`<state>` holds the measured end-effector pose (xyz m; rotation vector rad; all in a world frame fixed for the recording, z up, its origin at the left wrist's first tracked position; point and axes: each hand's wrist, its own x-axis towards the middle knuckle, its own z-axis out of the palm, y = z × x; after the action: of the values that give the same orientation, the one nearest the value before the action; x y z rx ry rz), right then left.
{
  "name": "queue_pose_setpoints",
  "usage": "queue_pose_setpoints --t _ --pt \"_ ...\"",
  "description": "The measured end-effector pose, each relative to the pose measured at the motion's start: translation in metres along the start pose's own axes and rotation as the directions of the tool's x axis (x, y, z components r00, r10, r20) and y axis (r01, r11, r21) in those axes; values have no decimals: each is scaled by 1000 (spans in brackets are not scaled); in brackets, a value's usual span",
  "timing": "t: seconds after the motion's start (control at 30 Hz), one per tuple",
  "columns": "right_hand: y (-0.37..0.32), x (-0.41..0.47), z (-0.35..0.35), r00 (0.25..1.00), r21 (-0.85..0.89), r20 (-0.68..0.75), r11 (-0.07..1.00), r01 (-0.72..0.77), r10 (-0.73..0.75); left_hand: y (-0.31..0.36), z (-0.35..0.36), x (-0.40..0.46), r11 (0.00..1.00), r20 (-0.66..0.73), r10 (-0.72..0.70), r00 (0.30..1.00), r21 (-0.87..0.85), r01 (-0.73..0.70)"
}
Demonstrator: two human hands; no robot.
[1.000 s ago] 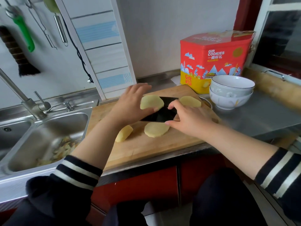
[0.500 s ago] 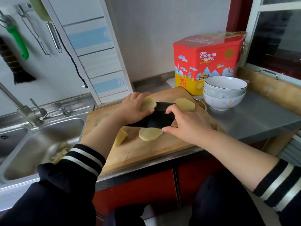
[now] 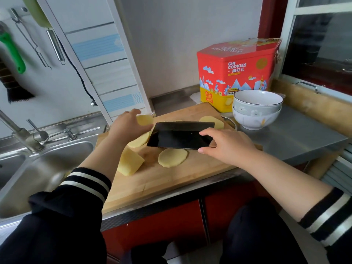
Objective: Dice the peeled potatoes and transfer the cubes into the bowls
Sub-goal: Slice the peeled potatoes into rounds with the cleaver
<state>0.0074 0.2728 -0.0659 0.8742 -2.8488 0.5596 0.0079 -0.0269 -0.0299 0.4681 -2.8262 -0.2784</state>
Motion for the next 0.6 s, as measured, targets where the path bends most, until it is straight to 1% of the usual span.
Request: queue_pose_setpoints --t 0.07,0.13,0.23,0.3,0.37,0.43,0.5,0.53,0.6 --pt "3 2 0 998 34 12 998 -56 56 -9 -5 1 996 -16 -85 996 -16 84" --pt "5 6 2 992 92 18 987 -129 128 -17 -11 2 990 8 -139 990 1 139" --pt "5 8 6 971 222 -13 948 -230 238 -28 -13 4 974 118 -172 978 166 151" --pt "2 9 7 965 272 -15 930 -247 261 -39 -10 6 958 156 -217 964 225 179" --pt "-2 11 7 965 279 -6 927 -250 262 -50 -5 7 950 144 -267 953 206 235" --pt "-7 14 7 967 278 0 929 -245 255 -60 0 7 954 145 -282 948 149 261" --pt "-13 16 6 968 256 14 935 -245 250 -65 3 7 969 137 -244 960 9 245" --pt "-18 16 5 969 232 33 941 -248 247 -64 3 5 967 93 -226 970 -101 235" --pt "-29 17 3 966 216 85 941 -259 246 -57 -1 -4 931 -62 -200 978 -323 170"
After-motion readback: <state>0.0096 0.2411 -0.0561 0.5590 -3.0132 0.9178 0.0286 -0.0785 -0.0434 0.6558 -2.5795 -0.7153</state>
